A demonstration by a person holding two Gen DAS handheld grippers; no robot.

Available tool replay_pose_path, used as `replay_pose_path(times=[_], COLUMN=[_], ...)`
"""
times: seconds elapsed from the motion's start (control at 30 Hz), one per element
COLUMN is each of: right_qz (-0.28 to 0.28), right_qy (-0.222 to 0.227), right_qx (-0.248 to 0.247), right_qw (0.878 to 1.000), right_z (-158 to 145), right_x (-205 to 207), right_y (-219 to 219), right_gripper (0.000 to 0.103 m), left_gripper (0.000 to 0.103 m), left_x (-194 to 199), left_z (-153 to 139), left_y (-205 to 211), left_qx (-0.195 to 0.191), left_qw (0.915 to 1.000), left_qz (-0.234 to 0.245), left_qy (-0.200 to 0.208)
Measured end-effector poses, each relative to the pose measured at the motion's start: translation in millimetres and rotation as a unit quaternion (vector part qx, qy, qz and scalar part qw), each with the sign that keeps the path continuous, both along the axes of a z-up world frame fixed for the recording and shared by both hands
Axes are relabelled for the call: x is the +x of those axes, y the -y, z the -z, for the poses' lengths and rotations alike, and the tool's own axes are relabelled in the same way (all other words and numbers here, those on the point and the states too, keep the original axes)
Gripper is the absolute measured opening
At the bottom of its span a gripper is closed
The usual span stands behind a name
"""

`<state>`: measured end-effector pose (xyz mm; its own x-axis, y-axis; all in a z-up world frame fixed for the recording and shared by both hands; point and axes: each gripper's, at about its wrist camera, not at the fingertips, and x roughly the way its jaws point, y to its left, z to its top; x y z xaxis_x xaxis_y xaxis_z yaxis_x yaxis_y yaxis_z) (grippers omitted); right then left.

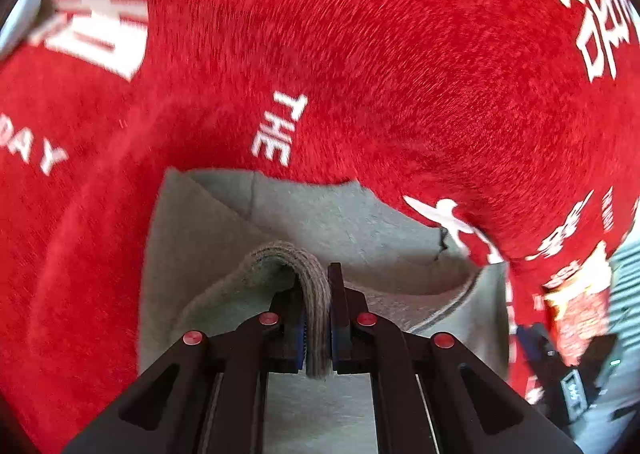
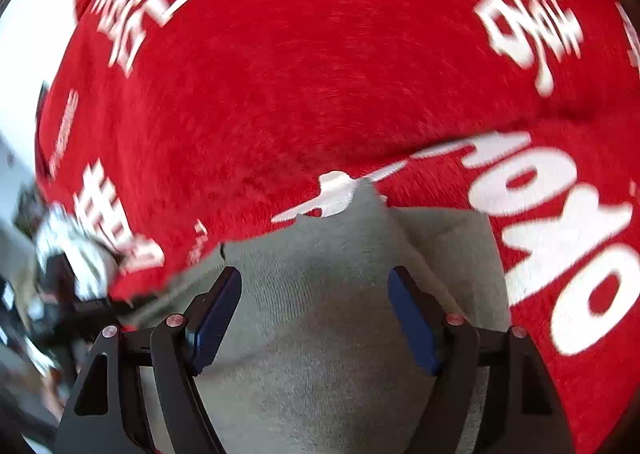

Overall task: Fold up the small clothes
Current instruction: 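Open both tools and release the folded sweater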

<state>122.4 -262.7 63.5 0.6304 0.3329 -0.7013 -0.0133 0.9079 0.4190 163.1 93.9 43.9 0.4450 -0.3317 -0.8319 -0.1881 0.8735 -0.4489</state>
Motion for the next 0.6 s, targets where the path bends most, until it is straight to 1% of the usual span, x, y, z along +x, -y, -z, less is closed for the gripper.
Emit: replay_pose_path(times=[0.03, 0.07, 0.1, 0.13, 0.17, 0.2, 0.23, 0.27, 0.3, 0.33, 0.4, 0.47, 0.5, 0.53, 0.57, 0.6], right_qz=[-0.010, -0.020, -0.028, -0.042, -0.050, -0.055, -0.059, -0.060, -0.061, -0.060, -0.064, -0.070, -0.072, -0.076, -0.078, -0.078], right_qy=[0.005, 0.006, 0.006, 0.003, 0.002, 0.000, -0.002, -0.005, -0.008, -0.010, -0.011, -0.011, -0.013, -0.020, -0.031, -0.044], right_qx=[-0.024, -0.043, -0.054, -0.069, -0.082, -0.095, -0.112, -0.118, -0.121, -0.121, -0.120, -0.132, -0.141, -0.149, -0.157, -0.168], right_qw=[1.000, 0.999, 0.998, 0.997, 0.995, 0.994, 0.992, 0.991, 0.991, 0.991, 0.991, 0.989, 0.987, 0.986, 0.984, 0.982], right_z=[-1.8, -2.0, -1.1, 1.1, 3.1, 5.2, 7.1, 8.1, 9.0, 9.3, 8.7, 8.1, 9.4, 12.3, 17.3, 22.5], right_x=[-0.2, 0.9, 2.1, 5.1, 7.1, 8.1, 11.2, 13.0, 14.1, 14.5, 14.3, 15.5, 17.5, 21.2, 25.9, 30.6], right_y=[-8.3, -17.2, -22.8, -33.1, -38.9, -43.2, -48.9, -50.7, -50.4, -48.8, -45.2, -45.9, -46.7, -47.4, -48.9, -49.2], right_gripper=[0.079, 0.079, 0.079, 0.079, 0.079, 0.079, 0.079, 0.079, 0.079, 0.079, 0.079, 0.079, 0.079, 0.079, 0.079, 0.079], left_gripper=[0.007, 0.007, 0.011, 0.024, 0.072, 0.103, 0.102, 0.102, 0.102, 0.102, 0.102, 0.102, 0.102, 0.102, 0.102, 0.102], left_x=[-1.3, -3.8, -3.1, 0.1, 5.6, 8.9, 10.7, 13.0, 14.8, 13.8, 8.6, -2.5, -8.4, -13.0, -14.1, -14.0], left_z=[-1.9, -4.4, -5.2, -4.4, -2.4, -2.2, -2.1, -2.3, -2.2, -3.5, -5.9, -8.2, -8.6, -7.1, -3.9, 0.2], left_y=[-0.9, 0.0, 1.2, 4.5, 9.6, 10.2, 8.9, 5.6, 2.4, -1.5, -1.4, 9.0, 19.6, 28.5, 43.2, 53.2], left_qx=[-0.002, -0.013, -0.019, -0.023, -0.032, -0.041, -0.057, -0.075, -0.080, -0.078, -0.072, -0.075, -0.077, -0.071, -0.046, -0.013], left_qw=[0.9999, 0.9992, 0.9988, 0.9986, 0.9979, 0.9973, 0.9963, 0.9952, 0.9952, 0.9957, 0.9958, 0.9936, 0.9907, 0.9889, 0.9867, 0.9860], left_qz=[0.002, 0.005, 0.007, 0.015, 0.035, 0.039, 0.034, 0.031, 0.025, 0.013, 0.021, 0.065, 0.098, 0.120, 0.149, 0.162], left_qy=[0.015, 0.037, 0.043, 0.046, 0.045, 0.047, 0.055, 0.055, 0.050, 0.048, 0.053, 0.054, 0.054, 0.051, 0.045, 0.038])
